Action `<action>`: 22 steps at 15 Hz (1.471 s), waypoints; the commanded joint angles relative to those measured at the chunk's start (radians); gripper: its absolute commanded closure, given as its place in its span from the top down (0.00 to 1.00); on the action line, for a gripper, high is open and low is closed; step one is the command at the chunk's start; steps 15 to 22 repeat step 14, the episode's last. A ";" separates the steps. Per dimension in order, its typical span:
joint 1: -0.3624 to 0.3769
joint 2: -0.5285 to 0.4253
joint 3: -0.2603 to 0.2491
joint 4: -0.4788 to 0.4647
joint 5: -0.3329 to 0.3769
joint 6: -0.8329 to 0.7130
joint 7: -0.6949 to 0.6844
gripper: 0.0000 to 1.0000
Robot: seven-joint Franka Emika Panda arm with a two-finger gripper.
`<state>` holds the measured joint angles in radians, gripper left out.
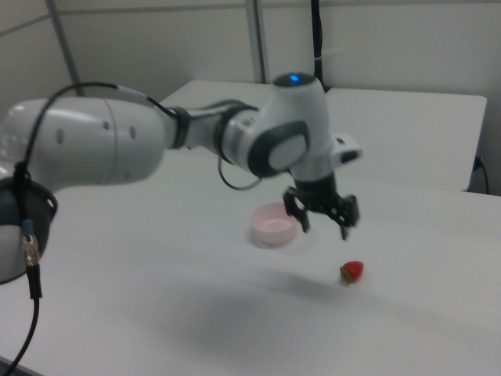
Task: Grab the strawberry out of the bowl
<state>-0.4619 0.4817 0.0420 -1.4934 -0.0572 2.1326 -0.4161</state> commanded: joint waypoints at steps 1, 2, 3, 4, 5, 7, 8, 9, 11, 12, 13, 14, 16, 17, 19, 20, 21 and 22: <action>0.158 -0.180 -0.007 -0.038 -0.013 -0.216 0.222 0.97; 0.195 -0.218 -0.007 -0.038 -0.013 -0.274 0.270 1.00; 0.254 -0.263 -0.007 -0.039 -0.012 -0.349 0.330 1.00; 0.313 -0.302 -0.007 -0.042 -0.013 -0.411 0.379 1.00; 0.345 -0.331 -0.008 -0.053 -0.015 -0.446 0.420 1.00; 0.397 -0.423 -0.014 -0.109 -0.026 -0.487 0.500 1.00; 0.428 -0.461 -0.019 -0.135 -0.029 -0.490 0.529 1.00; 0.446 -0.489 -0.027 -0.152 -0.030 -0.503 0.545 1.00; 0.474 -0.526 -0.034 -0.162 -0.033 -0.555 0.542 1.00; 0.476 -0.534 -0.040 -0.160 -0.033 -0.571 0.537 1.00; 0.474 -0.535 -0.041 -0.159 -0.032 -0.576 0.531 1.00; 0.471 -0.535 -0.041 -0.157 -0.030 -0.577 0.519 1.00; 0.471 -0.535 -0.041 -0.157 -0.030 -0.577 0.519 1.00; 0.471 -0.535 -0.041 -0.157 -0.030 -0.577 0.519 1.00; 0.471 -0.535 -0.041 -0.157 -0.030 -0.577 0.519 1.00; 0.471 -0.535 -0.041 -0.157 -0.030 -0.577 0.519 1.00; 0.471 -0.535 -0.041 -0.157 -0.030 -0.577 0.519 1.00; 0.471 -0.535 -0.041 -0.157 -0.030 -0.577 0.519 1.00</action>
